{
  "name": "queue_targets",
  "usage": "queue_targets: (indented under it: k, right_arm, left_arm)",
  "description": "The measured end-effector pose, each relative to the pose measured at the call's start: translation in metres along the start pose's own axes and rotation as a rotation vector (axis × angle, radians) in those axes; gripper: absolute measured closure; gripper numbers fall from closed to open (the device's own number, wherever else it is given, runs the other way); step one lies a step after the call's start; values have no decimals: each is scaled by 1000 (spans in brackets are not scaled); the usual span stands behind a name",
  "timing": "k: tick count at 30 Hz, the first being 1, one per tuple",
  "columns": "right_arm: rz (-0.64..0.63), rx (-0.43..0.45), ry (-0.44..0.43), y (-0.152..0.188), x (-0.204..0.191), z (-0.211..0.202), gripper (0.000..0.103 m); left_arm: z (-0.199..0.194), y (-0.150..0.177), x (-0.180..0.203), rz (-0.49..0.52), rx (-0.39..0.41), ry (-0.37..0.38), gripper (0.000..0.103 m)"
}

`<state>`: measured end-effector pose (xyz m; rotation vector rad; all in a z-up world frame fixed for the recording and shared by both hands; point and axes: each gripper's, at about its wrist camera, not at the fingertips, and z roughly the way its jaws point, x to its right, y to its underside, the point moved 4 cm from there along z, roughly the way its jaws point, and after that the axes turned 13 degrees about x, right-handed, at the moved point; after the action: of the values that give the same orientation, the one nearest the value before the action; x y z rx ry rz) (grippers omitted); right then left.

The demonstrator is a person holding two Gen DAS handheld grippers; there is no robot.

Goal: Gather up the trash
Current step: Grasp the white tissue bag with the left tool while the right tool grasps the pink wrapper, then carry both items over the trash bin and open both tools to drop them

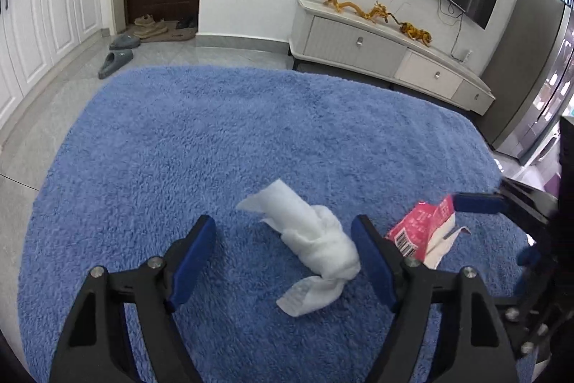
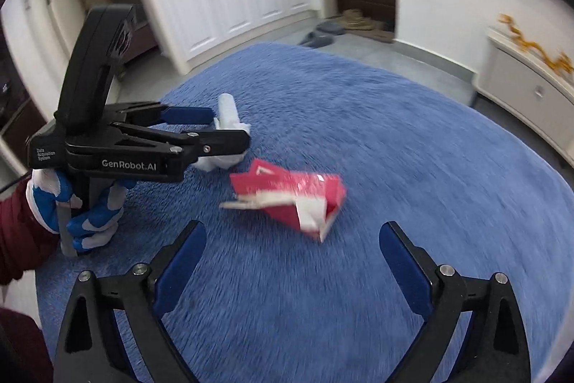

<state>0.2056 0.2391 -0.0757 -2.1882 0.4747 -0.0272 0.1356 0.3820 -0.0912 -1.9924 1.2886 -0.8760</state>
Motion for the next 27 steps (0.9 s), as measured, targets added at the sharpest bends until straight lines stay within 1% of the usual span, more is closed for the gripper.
queue_targets:
  k: [5, 7, 8, 10, 11, 12, 13, 14, 16, 18, 22, 27]
  right_arm:
    - [-87, -22, -48, -10, -3, 26, 8]
    - [-120, -38, -59, -12, -4, 34, 14]
    - [-131, -48, -64, -12, -4, 37, 20]
    - [-164, -55, -45, -12, -6, 41, 30]
    - [-175, -52, -33, -11, -6, 39, 40]
    - [-173, -46, -29, -11, -6, 36, 49]
    - [-164, -40, -27, -11, -5, 33, 56]
    - [-148, -36, -27, -9, -3, 29, 62]
    - [-121, -33, -17, -4, -1, 19, 64]
    - [-104, -32, 10, 4, -2, 8, 68]
    - [-39, -8, 67, 20, -5, -26, 70]
    - [68, 47, 147, 52, -12, -87, 70]
  left_arm:
    - [2, 0, 1, -5, 5, 25, 30]
    - [1, 1, 2, -1, 9, 31, 34]
    - [2, 1, 3, 3, 10, 34, 35]
    - [0, 2, 5, 13, 13, 40, 43]
    - [0, 3, 6, 19, 13, 45, 45]
    - [-1, 3, 9, 24, 13, 48, 49]
    - [-1, 4, 12, 29, 12, 56, 56]
    - [-2, 4, 14, 30, 9, 65, 60]
    - [-3, 7, 21, 30, 0, 79, 71]
    - [-8, 10, 29, 41, 0, 82, 74]
    - [-26, 16, 46, 41, 8, 116, 76]
    - [-62, 31, 77, 87, 22, 157, 77]
